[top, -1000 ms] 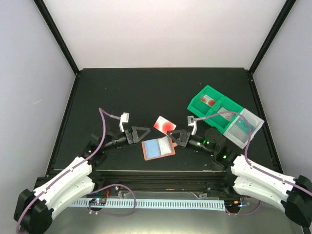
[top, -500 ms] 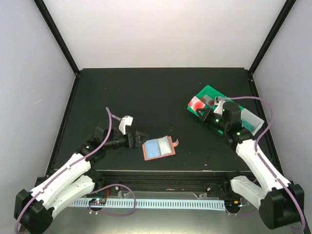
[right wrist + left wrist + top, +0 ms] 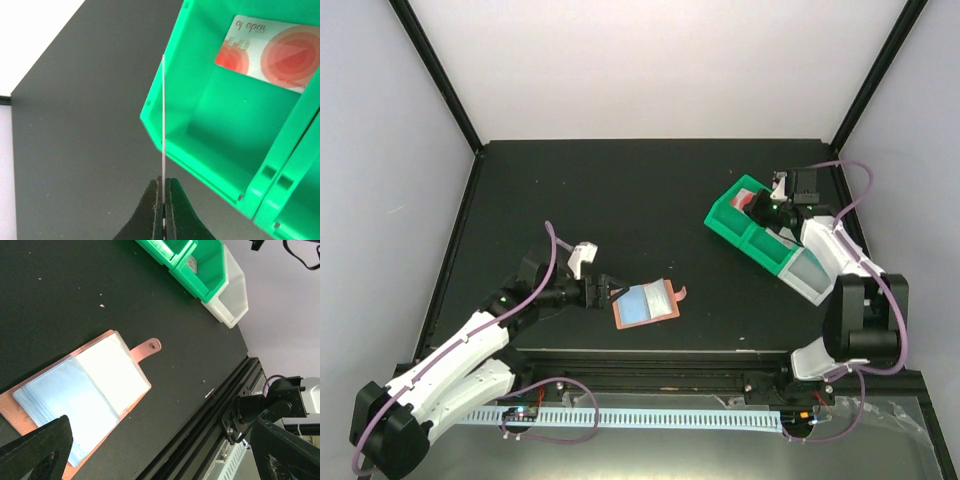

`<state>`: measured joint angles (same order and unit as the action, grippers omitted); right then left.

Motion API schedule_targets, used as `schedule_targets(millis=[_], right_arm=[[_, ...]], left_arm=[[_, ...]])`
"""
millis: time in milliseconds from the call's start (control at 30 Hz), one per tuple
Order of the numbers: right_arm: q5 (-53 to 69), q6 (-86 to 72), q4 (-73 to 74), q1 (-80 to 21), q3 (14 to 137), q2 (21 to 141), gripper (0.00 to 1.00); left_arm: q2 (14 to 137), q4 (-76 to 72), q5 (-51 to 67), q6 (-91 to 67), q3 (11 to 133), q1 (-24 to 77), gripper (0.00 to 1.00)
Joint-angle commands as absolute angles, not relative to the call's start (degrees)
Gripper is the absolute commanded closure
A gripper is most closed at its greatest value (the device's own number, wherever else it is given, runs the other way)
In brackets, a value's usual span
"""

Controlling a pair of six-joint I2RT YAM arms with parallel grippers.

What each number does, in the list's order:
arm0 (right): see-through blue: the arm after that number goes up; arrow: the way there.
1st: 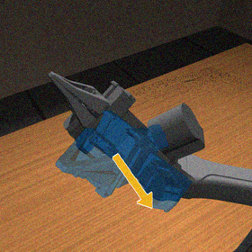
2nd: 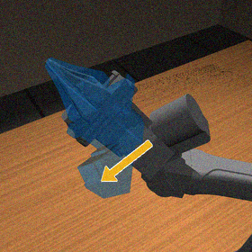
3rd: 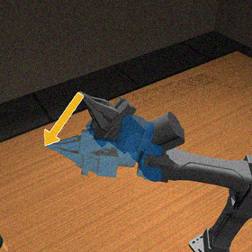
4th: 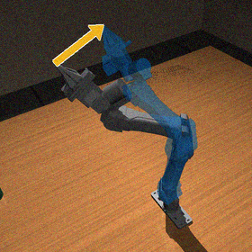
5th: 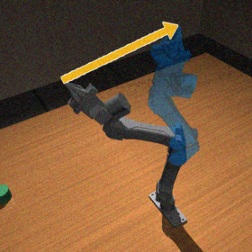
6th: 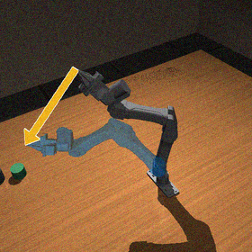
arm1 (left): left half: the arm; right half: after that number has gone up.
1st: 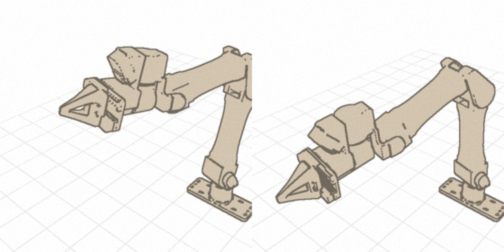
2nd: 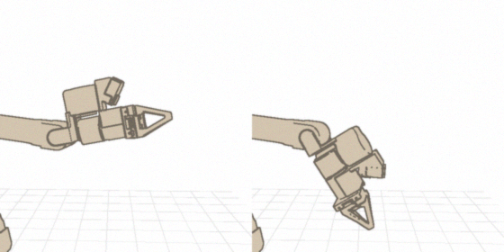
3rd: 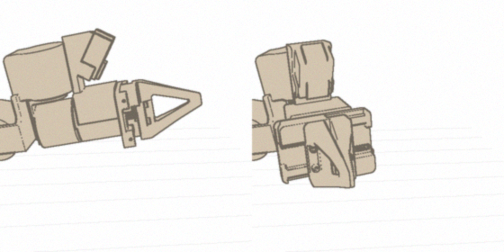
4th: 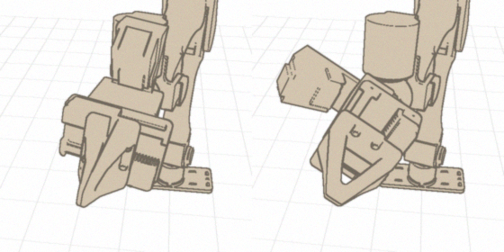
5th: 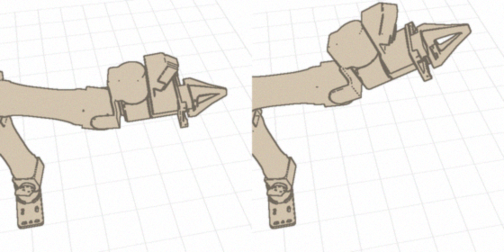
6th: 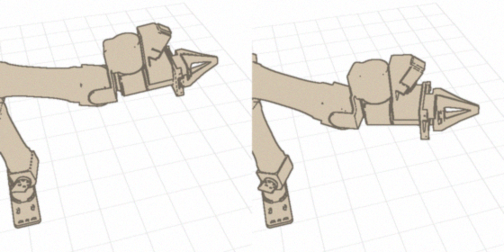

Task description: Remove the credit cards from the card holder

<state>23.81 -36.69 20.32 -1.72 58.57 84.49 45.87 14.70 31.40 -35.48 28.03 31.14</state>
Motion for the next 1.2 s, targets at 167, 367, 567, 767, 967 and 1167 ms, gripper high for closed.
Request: schedule_targets(millis=[167, 367, 567, 767, 967, 1167], right_arm=[[19.0, -36.1, 24.7, -0.5, 69.5, 98.0, 0.99], [15.6, -37.5, 26.3, -0.2, 74.7, 104.6, 0.99], [15.5, -38.4, 27.6, -0.1, 80.0, 110.1, 0.97], [16.2, -39.0, 27.0, 0.0, 82.7, 112.8, 0.93], [15.1, -38.7, 30.1, 0.1, 85.5, 114.1, 0.85], [14.4, -37.7, 30.9, 0.2, 85.2, 111.8, 0.82]], left_arm=[[46.3, 13.6, 33.1, -35.5, 27.9, 30.7, 0.01], [46.7, 12.3, 33.7, -36.5, 25.7, 30.8, 0.01], [45.9, 12.5, 33.1, -37.1, 25.4, 30.8, 0.01], [45.6, 12.5, 32.7, -37.9, 24.9, 30.8, 0.01], [45.7, 12.7, 32.8, -38.5, 24.8, 30.8, 0.01], [45.5, 12.9, 32.1, -38.9, 24.6, 30.8, 0.01]])
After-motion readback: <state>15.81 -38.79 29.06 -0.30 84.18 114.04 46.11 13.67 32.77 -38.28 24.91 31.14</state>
